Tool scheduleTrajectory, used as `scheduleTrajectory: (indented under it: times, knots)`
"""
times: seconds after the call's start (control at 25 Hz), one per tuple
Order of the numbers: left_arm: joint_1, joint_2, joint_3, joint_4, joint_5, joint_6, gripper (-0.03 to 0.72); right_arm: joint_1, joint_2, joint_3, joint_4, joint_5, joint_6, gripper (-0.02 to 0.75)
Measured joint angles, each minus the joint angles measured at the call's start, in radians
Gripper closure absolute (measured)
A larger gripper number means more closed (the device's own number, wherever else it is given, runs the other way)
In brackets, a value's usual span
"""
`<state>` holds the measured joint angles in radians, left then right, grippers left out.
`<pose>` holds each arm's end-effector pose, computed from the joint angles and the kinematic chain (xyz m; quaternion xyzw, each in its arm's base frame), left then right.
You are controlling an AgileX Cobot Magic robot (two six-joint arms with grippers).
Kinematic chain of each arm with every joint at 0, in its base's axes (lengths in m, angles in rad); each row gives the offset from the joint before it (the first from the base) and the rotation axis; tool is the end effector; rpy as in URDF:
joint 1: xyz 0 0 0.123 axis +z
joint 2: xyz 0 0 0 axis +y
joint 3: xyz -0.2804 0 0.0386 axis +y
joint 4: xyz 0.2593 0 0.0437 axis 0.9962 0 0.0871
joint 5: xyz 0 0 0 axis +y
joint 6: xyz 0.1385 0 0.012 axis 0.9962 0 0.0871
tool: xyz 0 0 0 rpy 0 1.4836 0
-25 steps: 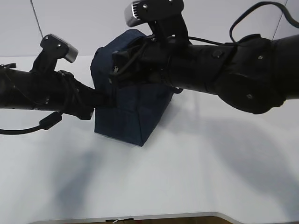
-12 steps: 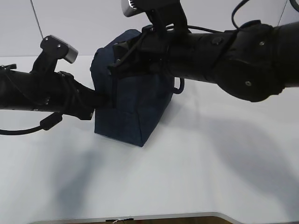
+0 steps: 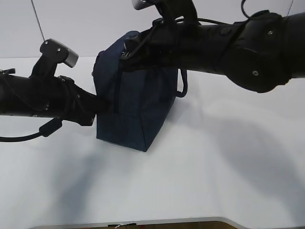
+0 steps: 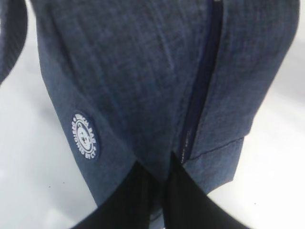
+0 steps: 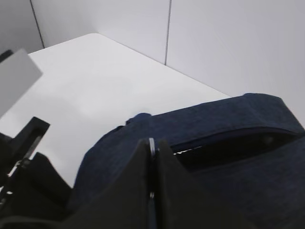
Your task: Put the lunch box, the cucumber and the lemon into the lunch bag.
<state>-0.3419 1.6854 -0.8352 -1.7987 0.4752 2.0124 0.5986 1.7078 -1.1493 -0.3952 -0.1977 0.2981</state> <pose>0.3312 -0.1837 0.1561 0.3260 0.8146 -0.2380 0.4165 0.3679 0.2636 0.2556 -0.2917 0.7462 0.1797 0.5709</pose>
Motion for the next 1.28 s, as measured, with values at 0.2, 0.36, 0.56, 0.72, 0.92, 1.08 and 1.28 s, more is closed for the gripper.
scheduleTrajectory:
  times: [0.2,0.36,0.56,0.72,0.92,1.08,1.28]
  knots:
    - [0.0,-0.004,0.021,0.0,0.003,0.0,0.688,-0.037,0.0,0.0,0.008,-0.004,0.0,0.732]
    - [0.0,-0.004,0.022,0.0,0.006,0.0,0.688,-0.044,0.0,-0.009,0.01,-0.009,-0.002,0.732]
    - [0.0,-0.004,0.023,0.0,0.019,0.0,0.688,-0.068,0.013,-0.054,0.01,-0.004,-0.002,0.732]
    - [0.0,-0.004,0.026,0.002,0.025,-0.002,0.688,-0.092,0.035,-0.097,0.01,0.021,-0.006,0.732]
    - [0.0,-0.006,0.03,0.023,0.027,-0.017,0.688,-0.108,0.068,-0.145,0.001,0.044,-0.006,0.732]
    - [0.0,-0.007,0.034,0.028,0.028,-0.021,0.688,-0.131,0.097,-0.181,-0.001,0.054,-0.006,0.732]
    - [0.0,-0.013,0.039,0.047,0.03,-0.025,0.688,-0.16,0.136,-0.234,-0.001,0.083,-0.006,0.732]
